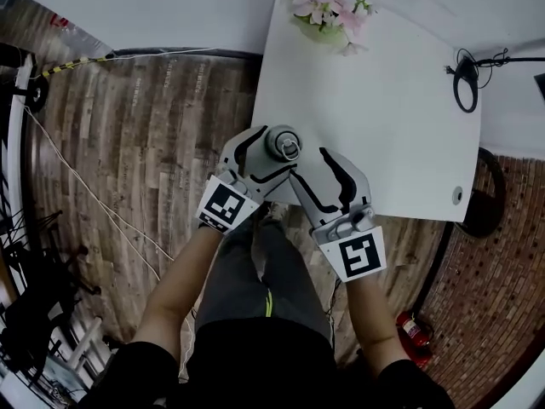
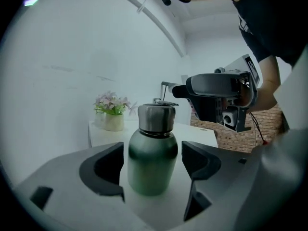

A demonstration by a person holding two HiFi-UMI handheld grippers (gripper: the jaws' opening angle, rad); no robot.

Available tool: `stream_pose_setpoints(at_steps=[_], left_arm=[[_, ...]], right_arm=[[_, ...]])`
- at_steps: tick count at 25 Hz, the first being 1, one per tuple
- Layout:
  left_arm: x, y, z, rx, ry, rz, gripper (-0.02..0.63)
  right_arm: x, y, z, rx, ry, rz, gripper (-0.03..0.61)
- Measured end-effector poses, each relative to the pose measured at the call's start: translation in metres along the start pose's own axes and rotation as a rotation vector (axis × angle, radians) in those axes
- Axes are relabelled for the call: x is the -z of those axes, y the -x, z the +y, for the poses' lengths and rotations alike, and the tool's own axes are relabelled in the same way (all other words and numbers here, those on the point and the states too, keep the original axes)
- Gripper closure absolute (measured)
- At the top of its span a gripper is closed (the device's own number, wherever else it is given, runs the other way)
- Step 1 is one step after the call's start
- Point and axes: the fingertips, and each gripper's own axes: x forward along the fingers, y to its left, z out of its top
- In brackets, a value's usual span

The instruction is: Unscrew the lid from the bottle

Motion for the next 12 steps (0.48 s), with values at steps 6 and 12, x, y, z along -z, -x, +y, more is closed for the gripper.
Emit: stream_pose_setpoints(at_steps=[6,12], left_arm=[[-0.001,-0.011,0.003,0.057,-0.015,-0.018,0.242],[0.000,-0.020,-0.003,0.087,-0.026,-0.009,0.244]], right_arm=[[0.020,-0.023,0.001,-0.031,-0.001,0.053,0.302],[0.031,-0.038,0.002,-0.039,-0.006,0.064,0.301]])
